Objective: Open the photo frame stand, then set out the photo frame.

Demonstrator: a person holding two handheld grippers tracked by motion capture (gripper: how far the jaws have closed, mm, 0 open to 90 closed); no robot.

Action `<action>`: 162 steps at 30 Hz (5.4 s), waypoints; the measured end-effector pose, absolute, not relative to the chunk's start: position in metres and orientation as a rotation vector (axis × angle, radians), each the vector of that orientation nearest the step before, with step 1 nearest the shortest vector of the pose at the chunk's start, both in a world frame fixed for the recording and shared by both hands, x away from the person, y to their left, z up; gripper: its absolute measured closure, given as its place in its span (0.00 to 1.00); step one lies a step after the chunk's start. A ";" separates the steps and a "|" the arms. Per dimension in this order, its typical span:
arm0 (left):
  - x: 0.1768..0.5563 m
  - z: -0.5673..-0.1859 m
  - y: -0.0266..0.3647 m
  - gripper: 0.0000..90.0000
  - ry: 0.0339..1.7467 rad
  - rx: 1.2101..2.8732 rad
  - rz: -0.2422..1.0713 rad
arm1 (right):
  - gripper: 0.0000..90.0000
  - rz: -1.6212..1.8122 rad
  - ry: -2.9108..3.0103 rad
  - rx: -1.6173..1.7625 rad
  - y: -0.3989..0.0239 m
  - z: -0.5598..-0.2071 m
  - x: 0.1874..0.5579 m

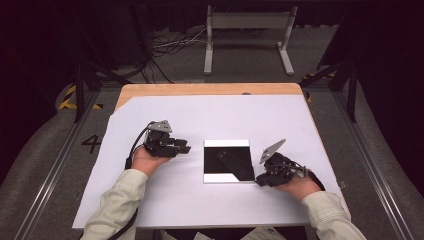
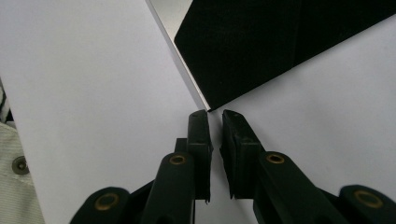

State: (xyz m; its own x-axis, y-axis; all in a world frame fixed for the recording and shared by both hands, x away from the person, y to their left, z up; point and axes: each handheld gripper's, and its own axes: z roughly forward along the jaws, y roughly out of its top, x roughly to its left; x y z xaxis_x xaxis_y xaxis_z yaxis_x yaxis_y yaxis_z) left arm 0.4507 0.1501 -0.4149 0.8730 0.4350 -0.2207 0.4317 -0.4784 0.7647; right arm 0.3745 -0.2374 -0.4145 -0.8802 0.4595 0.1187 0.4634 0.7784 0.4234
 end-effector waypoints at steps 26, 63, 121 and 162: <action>0.451 -0.415 0.149 0.70 0.627 2.136 -0.001 | 1.00 -0.729 -2.998 -0.752 -0.233 -0.407 0.370; 0.451 -0.417 0.148 0.68 0.624 2.138 -0.004 | 1.00 -1.103 -2.944 -0.765 -0.245 -0.388 0.364; 0.449 -0.419 0.151 0.65 0.612 2.142 -0.022 | 0.82 -1.251 -2.912 -0.986 -0.248 -0.361 0.377; 0.451 -0.420 0.152 0.64 0.620 2.139 -0.022 | 0.68 -1.048 -2.738 -1.319 -0.266 -0.345 0.420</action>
